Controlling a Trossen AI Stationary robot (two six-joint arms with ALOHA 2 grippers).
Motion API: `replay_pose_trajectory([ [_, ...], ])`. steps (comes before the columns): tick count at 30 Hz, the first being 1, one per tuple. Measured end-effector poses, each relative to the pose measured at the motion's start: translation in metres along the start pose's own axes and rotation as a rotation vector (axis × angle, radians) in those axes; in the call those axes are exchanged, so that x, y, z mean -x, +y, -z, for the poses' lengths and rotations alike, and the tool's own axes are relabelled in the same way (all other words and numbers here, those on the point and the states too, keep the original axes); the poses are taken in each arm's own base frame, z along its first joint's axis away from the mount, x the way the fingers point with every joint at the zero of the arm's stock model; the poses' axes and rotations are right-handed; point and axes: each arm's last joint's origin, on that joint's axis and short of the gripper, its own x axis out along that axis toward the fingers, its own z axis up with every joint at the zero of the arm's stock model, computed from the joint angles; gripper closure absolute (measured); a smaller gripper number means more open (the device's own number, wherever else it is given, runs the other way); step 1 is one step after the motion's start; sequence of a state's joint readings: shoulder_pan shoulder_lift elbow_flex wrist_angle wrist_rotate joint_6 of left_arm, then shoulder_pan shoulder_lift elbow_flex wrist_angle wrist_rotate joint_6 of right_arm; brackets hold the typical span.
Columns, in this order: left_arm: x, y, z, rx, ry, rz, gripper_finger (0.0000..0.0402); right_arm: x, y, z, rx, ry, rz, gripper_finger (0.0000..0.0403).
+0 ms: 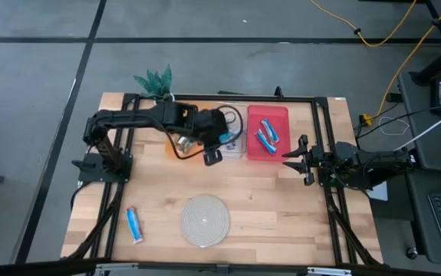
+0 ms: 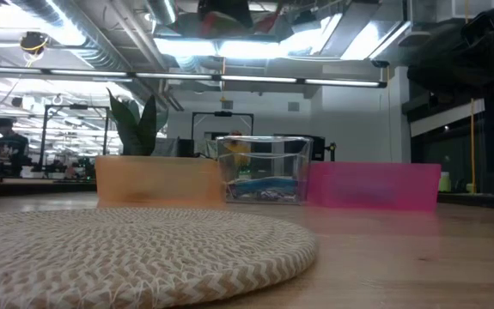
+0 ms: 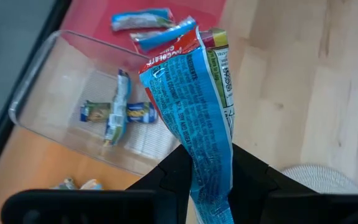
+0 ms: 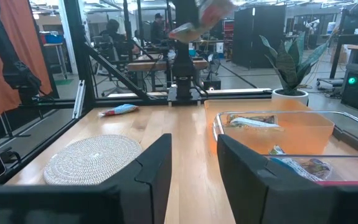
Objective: Pick and place Granola Bars by type
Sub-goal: Put the right red granola bar into the pink bin
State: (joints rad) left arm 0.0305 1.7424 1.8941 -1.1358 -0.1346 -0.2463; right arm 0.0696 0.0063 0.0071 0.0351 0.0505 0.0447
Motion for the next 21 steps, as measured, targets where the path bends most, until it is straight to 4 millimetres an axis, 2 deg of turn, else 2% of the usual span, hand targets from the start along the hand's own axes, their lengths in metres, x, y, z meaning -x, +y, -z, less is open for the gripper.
replay_pose_trajectory([
  [9, 0.009, 0.018, -0.011, 0.026, -0.037, 0.027, 0.0329, 0.0, 0.0, 0.0, 0.0, 0.0, 0.0, 0.0271],
  [21, -0.001, 0.018, -0.03, -0.003, -0.042, 0.021, 0.035, 0.0, 0.0, 0.0, 0.0, 0.0, 0.0, 0.0271],
])
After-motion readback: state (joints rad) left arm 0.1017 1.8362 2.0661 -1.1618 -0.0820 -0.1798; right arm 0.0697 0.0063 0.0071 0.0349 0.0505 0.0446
